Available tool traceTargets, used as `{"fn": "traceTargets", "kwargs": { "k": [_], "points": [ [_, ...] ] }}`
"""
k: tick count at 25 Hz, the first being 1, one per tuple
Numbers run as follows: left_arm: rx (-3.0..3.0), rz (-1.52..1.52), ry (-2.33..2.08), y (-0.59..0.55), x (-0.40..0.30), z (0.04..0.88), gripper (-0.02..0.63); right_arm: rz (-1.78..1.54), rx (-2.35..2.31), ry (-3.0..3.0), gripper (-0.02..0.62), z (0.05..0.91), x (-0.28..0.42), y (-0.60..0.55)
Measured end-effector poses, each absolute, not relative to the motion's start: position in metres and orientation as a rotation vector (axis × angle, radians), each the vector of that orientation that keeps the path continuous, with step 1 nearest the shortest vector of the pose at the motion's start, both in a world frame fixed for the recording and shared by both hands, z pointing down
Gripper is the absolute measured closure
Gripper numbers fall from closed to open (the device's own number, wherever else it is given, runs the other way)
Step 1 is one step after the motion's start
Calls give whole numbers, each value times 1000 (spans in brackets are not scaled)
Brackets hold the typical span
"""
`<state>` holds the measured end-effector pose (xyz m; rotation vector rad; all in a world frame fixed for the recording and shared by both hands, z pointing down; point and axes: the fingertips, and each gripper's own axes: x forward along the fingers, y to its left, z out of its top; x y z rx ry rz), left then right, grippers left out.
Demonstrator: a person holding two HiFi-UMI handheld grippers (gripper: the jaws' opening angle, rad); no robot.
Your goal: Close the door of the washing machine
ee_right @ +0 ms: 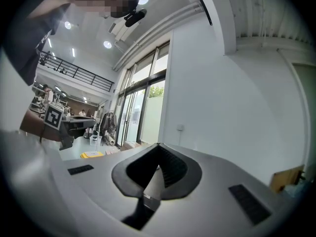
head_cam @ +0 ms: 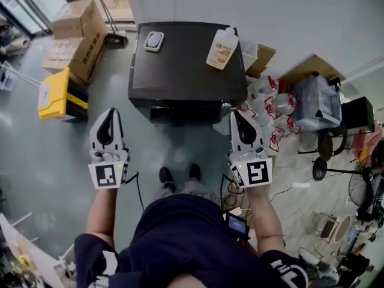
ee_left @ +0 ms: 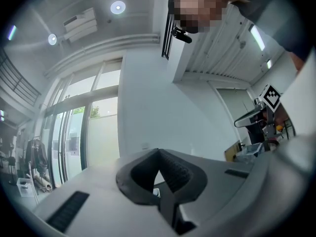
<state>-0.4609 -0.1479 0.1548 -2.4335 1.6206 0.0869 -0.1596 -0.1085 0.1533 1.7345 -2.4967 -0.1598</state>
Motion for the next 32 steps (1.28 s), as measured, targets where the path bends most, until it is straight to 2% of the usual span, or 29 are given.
{"fn": "traceTargets", "kwargs": {
  "k": [9, 32],
  "points": [
    [-2402, 138, 1619, -112, -471, 126, 581, -170, 1746, -2512, 575, 138, -166, -83],
    [-2384, 140, 1655, -93, -478, 127, 581, -164, 1730, -2483, 575, 135, -171, -70]
  ]
}}
